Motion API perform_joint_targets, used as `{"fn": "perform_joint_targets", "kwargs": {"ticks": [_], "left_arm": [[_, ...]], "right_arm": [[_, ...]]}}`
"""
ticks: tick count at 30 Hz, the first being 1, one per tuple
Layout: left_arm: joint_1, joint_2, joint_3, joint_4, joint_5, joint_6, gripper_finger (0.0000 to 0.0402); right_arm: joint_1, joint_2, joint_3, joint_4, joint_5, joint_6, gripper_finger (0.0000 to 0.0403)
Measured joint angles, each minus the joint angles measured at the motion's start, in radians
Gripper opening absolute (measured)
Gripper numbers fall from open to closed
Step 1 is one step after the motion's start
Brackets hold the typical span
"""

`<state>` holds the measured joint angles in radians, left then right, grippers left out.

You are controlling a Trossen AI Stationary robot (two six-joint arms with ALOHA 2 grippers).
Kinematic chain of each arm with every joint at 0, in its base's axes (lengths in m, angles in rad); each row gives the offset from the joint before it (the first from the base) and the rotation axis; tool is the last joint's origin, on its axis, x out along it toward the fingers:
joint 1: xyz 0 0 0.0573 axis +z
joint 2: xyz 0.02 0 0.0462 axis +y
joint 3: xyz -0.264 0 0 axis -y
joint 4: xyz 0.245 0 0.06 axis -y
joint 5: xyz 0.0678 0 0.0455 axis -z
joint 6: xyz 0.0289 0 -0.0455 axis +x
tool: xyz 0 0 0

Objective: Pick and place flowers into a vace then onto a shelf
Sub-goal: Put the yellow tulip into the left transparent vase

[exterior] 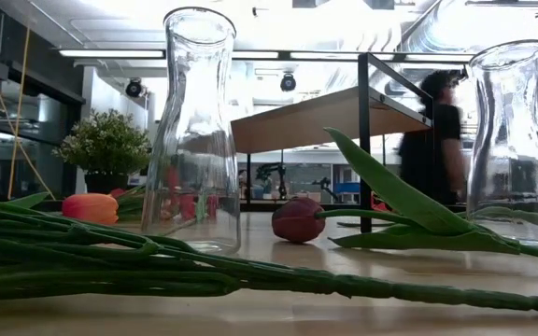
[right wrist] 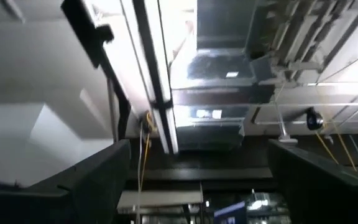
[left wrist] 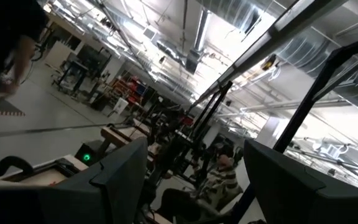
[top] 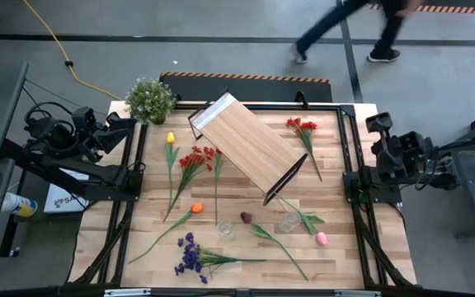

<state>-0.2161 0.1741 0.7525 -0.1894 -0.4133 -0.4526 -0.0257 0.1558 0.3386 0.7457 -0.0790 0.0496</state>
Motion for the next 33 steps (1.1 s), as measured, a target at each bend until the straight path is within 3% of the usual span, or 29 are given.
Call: {"fn": "perform_joint_targets", "kwargs": {"ticks": [17,26,33], "left_arm": [[0.000,0.000,0.001,-0.056,0.006,-0.043,0.0299],[0.000,0.001,0.001,-0.080,0.014,-0.075,0.0298],[0.000,0.046,0.014,-0.086,0.040,-0.085,0.0298]], "right_arm": [[0.000,0.401,0.555,-0.425,0.017,-0.103,0.0365],[0.000,0.514,0.795,-0.727,0.076,-0.112,0.0365],[0.000,0.546,0.866,-0.843,0.178,-0.100,0.0366]]}}
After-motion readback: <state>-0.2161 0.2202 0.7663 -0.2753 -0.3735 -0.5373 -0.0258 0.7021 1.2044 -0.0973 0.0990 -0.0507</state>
